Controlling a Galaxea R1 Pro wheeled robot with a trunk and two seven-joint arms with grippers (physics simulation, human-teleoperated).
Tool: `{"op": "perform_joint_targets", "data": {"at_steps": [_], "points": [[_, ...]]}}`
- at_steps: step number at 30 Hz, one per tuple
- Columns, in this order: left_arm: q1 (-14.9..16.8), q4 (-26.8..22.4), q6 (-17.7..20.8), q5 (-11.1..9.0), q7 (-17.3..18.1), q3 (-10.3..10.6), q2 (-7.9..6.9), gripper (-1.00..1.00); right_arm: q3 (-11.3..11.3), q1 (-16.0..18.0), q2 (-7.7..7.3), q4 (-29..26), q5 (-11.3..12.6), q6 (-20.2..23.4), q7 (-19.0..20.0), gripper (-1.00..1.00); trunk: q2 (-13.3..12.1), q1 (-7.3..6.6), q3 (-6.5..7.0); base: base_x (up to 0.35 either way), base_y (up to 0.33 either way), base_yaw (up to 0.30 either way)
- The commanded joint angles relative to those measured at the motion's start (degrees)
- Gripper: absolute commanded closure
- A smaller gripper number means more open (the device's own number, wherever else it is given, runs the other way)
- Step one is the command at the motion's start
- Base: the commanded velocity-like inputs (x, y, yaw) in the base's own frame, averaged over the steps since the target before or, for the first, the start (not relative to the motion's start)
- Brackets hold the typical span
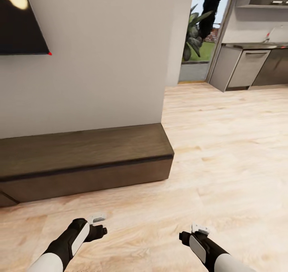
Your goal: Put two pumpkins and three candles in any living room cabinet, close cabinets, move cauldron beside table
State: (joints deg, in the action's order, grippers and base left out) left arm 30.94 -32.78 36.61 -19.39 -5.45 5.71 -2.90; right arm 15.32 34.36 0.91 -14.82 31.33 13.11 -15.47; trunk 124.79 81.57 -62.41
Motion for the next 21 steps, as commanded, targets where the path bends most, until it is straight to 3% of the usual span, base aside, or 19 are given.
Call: {"op": "perform_joint_targets", "data": {"at_steps": [1,16,21], "points": [[0.0,0.0,0.01,-0.01,0.0,0.0,0.0,-1.0,-0.01,0.0,-0.01,0.05,-0.02,0.0,0.0,-1.0,0.0,0.0,-0.06,0.085,-0.098,0.238],[0.0,0.0,0.01,0.01,0.08,0.0,0.0,-1.0,0.06,0.0,-0.03,0.23,-0.04,-0.15,0.09,-1.0,0.0,0.0,-0.94,0.011,-0.012,0.236],[0.0,0.0,0.0,0.02,0.08,0.0,0.0,-1.0,0.06,0.0,-0.03,0.32,-0.01,-0.29,0.09,-1.0,0.0,0.0,-1.22,0.0,0.0,0.099]]}}
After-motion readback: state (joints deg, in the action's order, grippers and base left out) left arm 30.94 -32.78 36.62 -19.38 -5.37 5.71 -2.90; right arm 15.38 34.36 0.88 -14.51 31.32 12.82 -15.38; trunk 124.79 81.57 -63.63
